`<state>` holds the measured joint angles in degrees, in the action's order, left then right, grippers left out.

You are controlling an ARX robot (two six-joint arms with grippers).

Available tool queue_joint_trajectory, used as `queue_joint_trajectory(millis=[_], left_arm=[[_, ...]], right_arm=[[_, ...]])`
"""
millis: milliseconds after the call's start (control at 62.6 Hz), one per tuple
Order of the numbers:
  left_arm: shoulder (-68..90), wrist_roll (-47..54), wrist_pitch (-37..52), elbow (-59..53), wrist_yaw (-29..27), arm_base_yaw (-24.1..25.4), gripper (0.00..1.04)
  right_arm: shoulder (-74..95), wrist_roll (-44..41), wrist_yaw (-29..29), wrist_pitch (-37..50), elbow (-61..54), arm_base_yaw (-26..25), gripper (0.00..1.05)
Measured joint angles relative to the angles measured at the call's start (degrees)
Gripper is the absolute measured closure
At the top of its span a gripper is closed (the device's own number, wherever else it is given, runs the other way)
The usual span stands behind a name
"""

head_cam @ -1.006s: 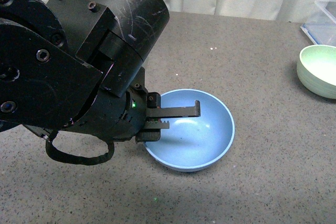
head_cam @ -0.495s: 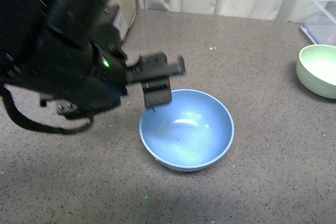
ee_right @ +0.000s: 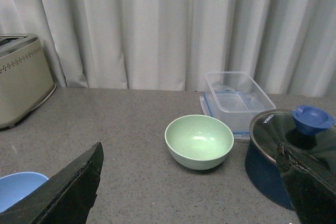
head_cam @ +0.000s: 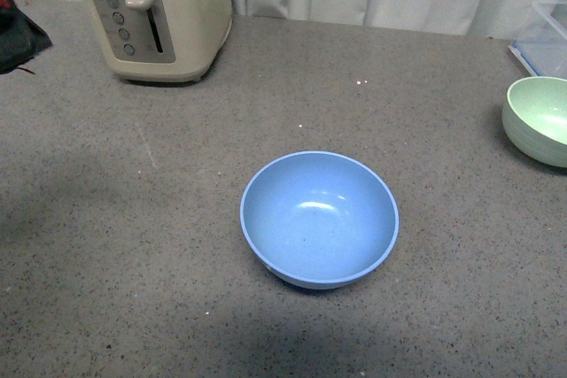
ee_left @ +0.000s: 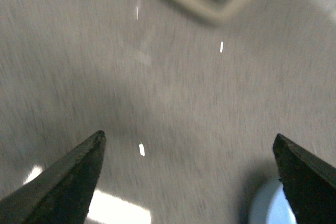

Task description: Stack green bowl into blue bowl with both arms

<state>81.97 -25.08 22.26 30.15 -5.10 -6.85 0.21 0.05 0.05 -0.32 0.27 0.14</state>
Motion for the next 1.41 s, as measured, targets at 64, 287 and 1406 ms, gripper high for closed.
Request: queue_joint_trajectory(millis=[64,287,1406], left_arm=[[2.6,9.7,21.9,-8.1,-0.8,0.7,0.28],[-6.7,22.9,42.2,-18.8,0.9,2.5,0.71],[-55.1,24.6,4.5,-29.1,5.1,6.8,1.01]], right_arm=[[0.0,0.0,0.0,0.0,0.0,0.0,0.09],[0.0,0.0,0.0,0.0,0.0,0.0,0.09],[0.0,0.0,0.0,0.0,0.0,0.0,0.09]])
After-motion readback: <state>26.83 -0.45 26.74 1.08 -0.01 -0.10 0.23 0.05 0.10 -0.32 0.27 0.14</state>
